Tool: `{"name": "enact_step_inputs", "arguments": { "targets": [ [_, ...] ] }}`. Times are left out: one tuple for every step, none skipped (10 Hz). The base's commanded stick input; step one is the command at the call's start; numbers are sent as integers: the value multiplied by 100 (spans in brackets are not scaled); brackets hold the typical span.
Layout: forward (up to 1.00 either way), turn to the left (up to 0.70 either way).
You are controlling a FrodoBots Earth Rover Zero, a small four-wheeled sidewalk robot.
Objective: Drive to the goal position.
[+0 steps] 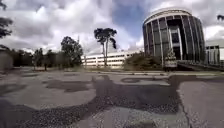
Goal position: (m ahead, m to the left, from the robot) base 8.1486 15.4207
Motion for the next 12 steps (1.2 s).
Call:
{"name": "enact_step_inputs", "arguments": {
  "targets": [
    [70,14],
    [70,14],
    [70,14],
    [70,14],
    [70,14],
    [70,14],
    [70,14],
    [70,14],
    [70,14],
    [70,14],
    [70,14],
    [70,14]
  ]
}}
